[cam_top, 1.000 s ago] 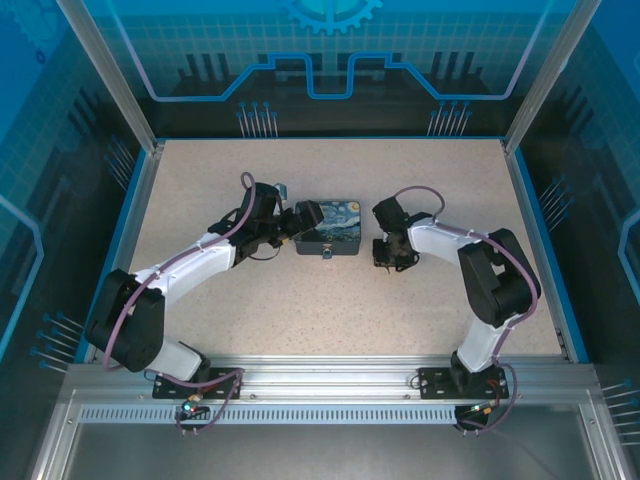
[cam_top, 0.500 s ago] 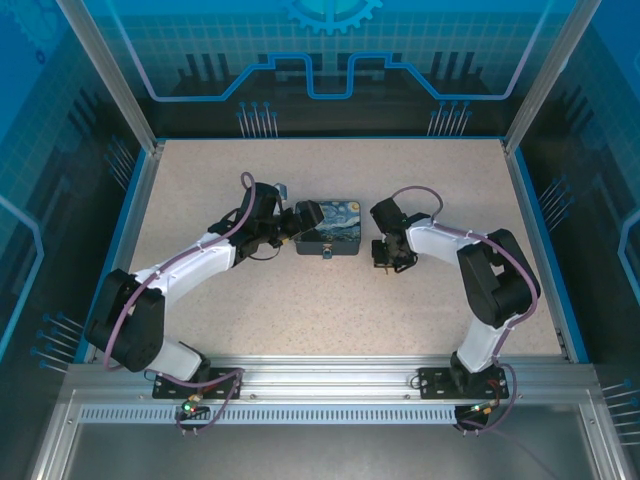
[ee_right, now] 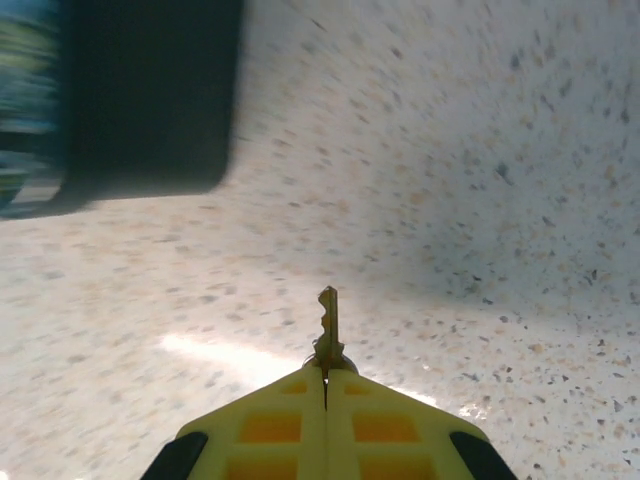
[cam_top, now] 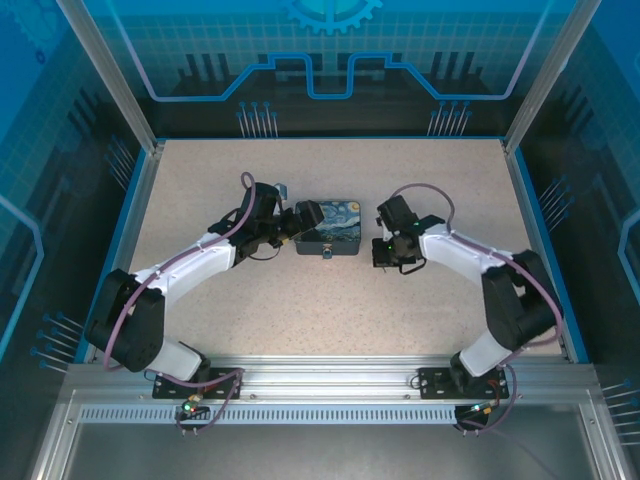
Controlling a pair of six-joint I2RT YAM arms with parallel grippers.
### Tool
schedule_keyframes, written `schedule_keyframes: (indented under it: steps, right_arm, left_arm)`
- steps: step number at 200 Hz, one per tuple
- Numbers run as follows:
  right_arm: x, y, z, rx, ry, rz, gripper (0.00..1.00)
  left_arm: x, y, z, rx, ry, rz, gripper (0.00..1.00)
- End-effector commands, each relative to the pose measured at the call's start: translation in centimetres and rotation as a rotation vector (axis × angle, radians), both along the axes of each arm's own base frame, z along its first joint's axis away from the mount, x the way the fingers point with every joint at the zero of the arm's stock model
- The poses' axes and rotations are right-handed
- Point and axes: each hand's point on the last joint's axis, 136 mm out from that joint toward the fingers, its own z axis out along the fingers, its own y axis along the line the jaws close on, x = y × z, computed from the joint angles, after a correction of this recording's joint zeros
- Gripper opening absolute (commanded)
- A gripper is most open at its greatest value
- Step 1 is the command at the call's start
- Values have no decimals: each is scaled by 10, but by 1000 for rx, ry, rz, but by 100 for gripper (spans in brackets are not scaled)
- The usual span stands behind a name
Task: Unlock a padlock with a key
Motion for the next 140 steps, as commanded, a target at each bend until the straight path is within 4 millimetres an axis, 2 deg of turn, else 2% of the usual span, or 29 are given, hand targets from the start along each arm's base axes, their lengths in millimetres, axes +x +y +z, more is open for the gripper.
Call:
schedule_keyframes:
  steps: [1, 33, 57, 92, 140]
  right_arm:
    - [-8, 17, 34, 133, -66, 103, 0]
    - [-19, 39, 85, 343, -193, 240, 0]
    - [-33, 50, 113, 437, -252, 343, 0]
    - [-52, 61, 136, 540, -292, 451, 0]
    - [-55, 63, 140, 558, -283, 462, 0]
  left_arm:
    - [1, -12, 26, -50, -44, -45, 99]
    - [-4, -19, 33, -95, -34, -77, 99]
    - [-6, -28, 43, -147, -15, -101, 98]
    - [-8, -48, 56, -207, 5, -142, 88]
    - [-10, -83, 67, -264, 14, -216, 71]
